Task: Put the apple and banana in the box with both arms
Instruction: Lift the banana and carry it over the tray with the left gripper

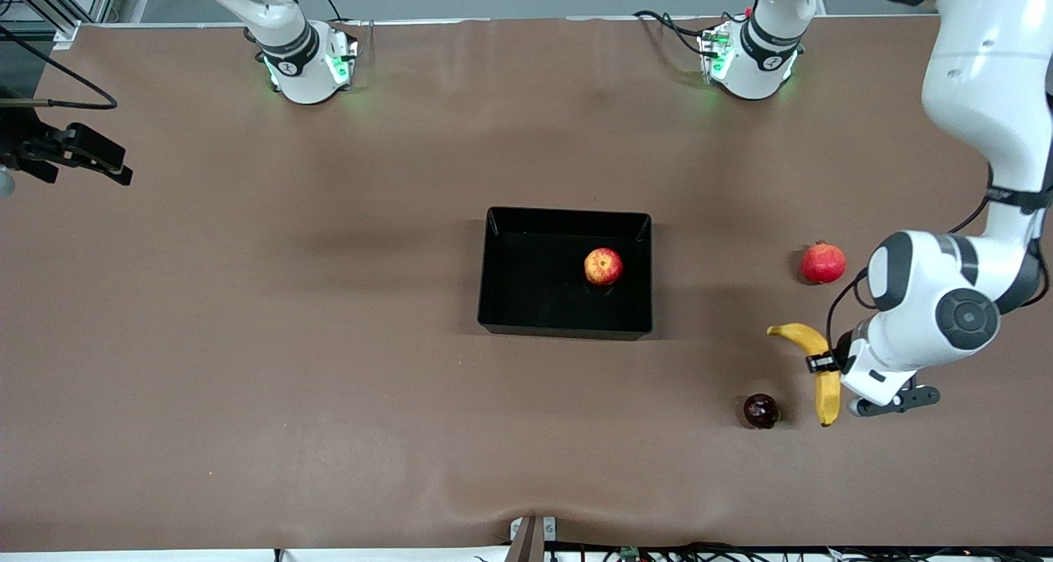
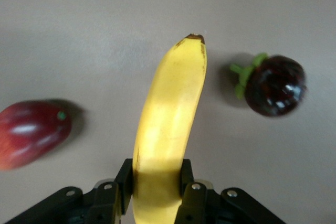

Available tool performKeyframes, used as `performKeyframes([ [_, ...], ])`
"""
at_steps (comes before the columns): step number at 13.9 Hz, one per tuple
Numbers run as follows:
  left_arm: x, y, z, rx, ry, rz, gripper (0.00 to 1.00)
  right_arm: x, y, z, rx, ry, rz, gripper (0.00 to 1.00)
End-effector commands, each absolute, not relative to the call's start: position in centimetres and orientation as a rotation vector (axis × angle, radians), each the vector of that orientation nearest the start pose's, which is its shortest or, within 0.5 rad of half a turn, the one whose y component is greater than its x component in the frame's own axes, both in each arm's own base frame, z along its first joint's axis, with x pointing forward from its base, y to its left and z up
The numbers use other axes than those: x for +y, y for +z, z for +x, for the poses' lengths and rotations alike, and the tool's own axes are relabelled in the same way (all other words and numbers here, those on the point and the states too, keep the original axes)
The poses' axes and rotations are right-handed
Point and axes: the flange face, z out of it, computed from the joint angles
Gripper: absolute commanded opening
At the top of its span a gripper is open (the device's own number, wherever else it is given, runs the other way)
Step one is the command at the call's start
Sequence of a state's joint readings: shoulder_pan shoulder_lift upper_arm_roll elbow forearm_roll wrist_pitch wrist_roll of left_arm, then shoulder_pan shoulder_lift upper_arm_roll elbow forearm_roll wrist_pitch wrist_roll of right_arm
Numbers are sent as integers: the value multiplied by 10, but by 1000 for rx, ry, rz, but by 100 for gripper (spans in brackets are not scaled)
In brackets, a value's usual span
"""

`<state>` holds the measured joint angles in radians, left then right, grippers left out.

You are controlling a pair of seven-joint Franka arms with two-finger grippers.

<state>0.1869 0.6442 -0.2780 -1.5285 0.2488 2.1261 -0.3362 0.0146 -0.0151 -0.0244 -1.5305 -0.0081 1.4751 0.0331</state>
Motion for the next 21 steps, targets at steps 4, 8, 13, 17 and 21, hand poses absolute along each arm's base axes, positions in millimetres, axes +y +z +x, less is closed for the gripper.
performKeyframes([
  [4, -73, 364, 679, -136, 67, -3073, 0, -7, 645, 539, 84, 63, -3135, 100],
  [8, -126, 392, 659, -165, 110, -3080, 0, -7, 645, 539, 84, 63, -3135, 100],
  [13, -204, 411, 637, -292, 92, -3122, 0, -7, 645, 539, 84, 60, -3135, 100],
  [17, -261, 420, 613, -379, 100, -3138, 0, -7, 645, 539, 84, 60, -3135, 100],
  [21, -306, 418, 593, -440, 105, -3123, 0, -8, 646, 539, 86, 60, -3135, 100],
])
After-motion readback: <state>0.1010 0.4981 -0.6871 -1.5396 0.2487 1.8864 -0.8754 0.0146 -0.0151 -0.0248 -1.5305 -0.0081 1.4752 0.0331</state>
